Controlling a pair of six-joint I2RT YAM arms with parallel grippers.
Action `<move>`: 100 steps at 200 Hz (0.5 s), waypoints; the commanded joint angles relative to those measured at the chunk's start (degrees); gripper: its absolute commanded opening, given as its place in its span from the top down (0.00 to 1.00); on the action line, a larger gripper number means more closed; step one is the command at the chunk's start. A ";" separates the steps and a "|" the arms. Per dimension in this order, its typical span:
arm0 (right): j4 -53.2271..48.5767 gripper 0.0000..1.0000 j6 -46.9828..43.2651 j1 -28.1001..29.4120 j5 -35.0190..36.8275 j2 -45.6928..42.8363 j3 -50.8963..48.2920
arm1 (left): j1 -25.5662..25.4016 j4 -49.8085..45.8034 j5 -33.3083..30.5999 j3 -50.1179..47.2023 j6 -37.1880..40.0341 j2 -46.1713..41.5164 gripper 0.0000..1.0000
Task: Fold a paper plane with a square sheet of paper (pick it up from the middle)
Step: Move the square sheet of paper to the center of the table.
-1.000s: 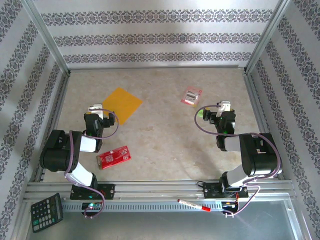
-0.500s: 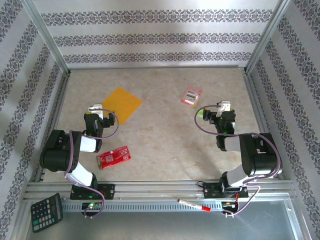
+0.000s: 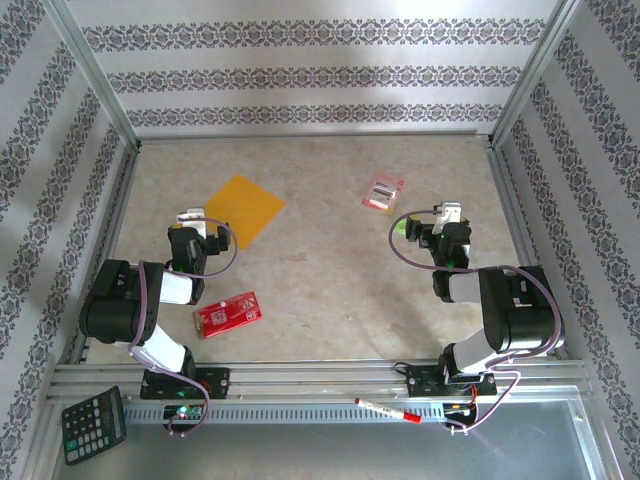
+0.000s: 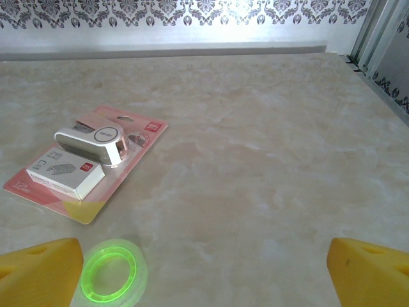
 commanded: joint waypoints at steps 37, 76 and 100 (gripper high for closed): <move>0.23 0.02 -0.62 -0.16 -1.53 0.21 1.26 | -0.04 0.89 0.01 0.88 0.97 0.28 0.00; -1.46 0.02 0.15 0.28 2.09 -2.18 1.36 | -0.04 1.77 -0.28 0.36 0.80 0.19 0.00; -7.16 0.02 2.01 0.15 7.73 -9.25 0.91 | -0.04 2.29 -0.70 -0.31 0.67 -1.10 0.00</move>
